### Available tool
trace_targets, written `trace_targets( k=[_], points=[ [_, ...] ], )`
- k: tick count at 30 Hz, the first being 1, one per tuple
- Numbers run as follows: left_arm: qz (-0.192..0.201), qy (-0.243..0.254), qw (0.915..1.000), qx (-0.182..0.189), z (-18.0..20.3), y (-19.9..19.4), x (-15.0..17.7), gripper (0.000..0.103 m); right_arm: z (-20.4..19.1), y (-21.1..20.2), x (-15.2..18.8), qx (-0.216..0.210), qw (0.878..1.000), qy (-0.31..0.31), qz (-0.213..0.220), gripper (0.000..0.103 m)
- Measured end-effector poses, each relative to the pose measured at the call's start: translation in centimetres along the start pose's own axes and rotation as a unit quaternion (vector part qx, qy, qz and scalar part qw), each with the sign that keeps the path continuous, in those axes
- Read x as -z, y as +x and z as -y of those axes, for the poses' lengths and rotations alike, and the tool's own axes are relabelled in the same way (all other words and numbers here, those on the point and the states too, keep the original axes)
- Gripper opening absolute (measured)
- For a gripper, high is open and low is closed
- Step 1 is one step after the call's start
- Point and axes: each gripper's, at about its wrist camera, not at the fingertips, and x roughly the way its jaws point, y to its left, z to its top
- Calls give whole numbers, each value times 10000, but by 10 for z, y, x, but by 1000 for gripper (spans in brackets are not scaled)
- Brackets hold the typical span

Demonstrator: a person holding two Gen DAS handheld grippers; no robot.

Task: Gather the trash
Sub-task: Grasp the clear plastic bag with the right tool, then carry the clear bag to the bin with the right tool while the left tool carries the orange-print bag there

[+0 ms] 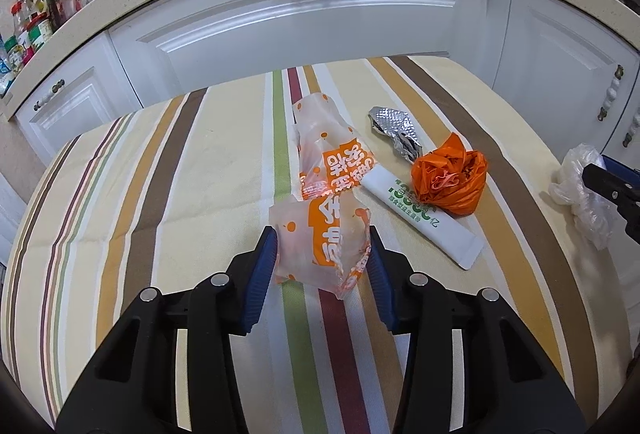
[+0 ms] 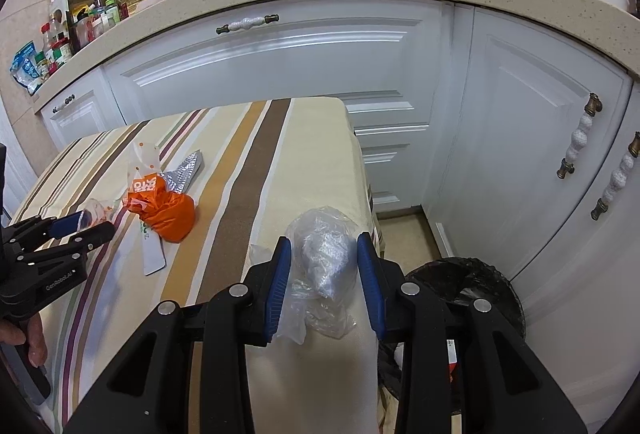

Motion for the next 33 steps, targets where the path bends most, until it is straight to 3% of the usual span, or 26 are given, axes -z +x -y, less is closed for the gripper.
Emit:
trace_targets(
  k=[11, 24, 33],
  points=[
    [328, 39, 9990, 310, 31, -37, -4, 43, 21, -25, 10, 364, 9992, 107, 116, 35],
    [658, 621, 9874, 1299, 147, -65, -18, 43, 91, -62, 37, 1234, 9906, 540, 246, 35],
    [743, 1176, 9765, 1648, 227, -61, -26, 43, 132, -64, 52, 1603, 9837, 788, 217, 35]
  ],
)
